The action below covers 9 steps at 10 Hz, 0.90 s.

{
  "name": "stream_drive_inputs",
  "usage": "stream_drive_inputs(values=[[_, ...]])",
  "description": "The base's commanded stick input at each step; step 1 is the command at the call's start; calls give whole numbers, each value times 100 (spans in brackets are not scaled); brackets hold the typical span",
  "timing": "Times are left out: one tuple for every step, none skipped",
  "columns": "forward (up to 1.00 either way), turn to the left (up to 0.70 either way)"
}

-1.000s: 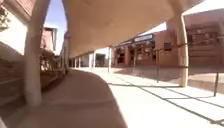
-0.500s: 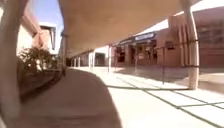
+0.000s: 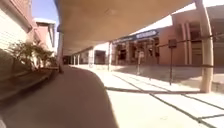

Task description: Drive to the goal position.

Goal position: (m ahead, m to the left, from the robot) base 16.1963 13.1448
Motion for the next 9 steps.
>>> stream_drive_inputs(values=[[85,0],[85,0],[85,0],[85,12],[85,25],[85,29],[85,14],[85,0],[85,0]])
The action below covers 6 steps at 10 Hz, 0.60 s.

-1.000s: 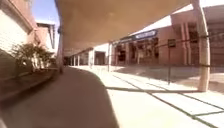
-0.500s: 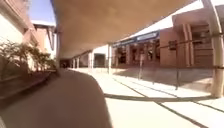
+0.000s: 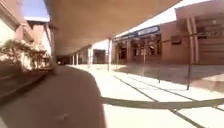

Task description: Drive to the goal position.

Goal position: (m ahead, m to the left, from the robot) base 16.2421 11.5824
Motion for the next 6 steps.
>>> stream_drive_inputs(values=[[85,0],[85,0],[85,0],[85,0],[85,0],[85,0]])
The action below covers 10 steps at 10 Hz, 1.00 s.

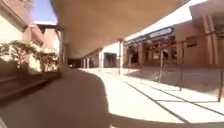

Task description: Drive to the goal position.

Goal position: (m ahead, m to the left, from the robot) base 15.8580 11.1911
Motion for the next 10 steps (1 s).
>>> stream_drive_inputs(values=[[85,0],[85,0],[85,0],[85,0],[85,0],[85,0],[85,0],[85,0],[85,0],[85,0]])
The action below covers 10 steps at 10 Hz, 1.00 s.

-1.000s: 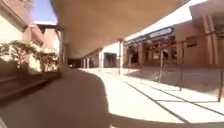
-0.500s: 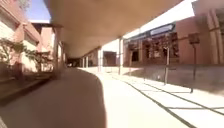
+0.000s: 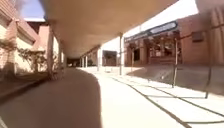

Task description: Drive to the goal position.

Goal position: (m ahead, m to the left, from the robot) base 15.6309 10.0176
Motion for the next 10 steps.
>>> stream_drive_inputs(values=[[85,34],[85,34],[85,34],[85,24],[85,12],[85,0],[85,0],[85,0],[85,6],[85,13]])
